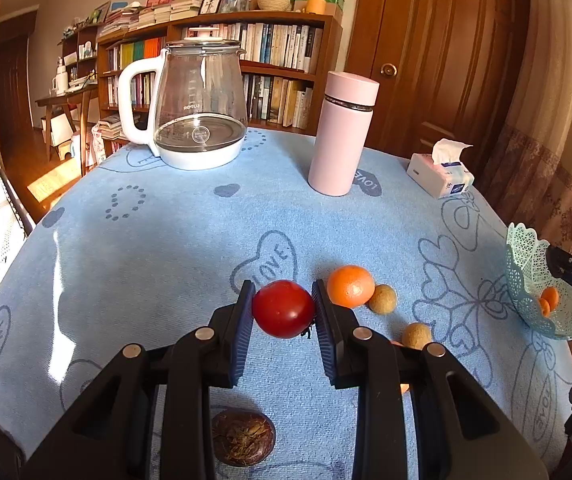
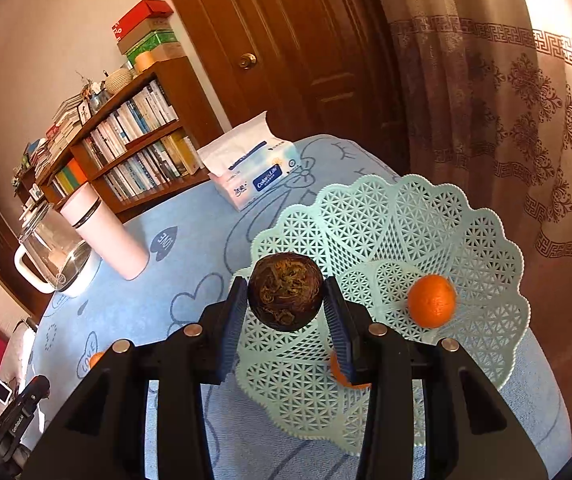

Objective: Organize fruits
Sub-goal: 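Carry the passion fruit into the green basket and open the right tool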

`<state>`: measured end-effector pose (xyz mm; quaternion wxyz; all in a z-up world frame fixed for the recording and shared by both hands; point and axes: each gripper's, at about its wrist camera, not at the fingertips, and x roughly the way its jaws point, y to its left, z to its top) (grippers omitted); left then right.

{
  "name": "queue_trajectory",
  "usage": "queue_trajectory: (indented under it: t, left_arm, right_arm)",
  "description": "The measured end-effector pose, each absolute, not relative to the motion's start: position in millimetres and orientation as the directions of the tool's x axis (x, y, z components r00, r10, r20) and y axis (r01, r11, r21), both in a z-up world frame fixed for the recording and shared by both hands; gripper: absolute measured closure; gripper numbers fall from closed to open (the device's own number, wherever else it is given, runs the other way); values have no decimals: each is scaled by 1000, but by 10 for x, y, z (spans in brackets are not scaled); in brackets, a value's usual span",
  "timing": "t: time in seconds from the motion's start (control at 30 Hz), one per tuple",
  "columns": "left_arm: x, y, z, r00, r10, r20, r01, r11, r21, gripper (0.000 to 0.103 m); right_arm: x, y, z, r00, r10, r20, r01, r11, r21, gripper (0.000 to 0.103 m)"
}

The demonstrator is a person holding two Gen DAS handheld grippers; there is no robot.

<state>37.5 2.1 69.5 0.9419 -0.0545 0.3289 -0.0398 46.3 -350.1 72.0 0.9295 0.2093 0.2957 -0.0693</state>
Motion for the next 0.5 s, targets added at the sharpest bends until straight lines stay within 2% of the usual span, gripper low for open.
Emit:
queue_trajectory:
  t: [0.5]
  left_arm:
    - [357, -100, 699, 777, -110, -620, 60, 993, -101, 74]
  right_arm:
    - [483, -3688, 518, 788, 5, -616, 298, 872, 389, 62]
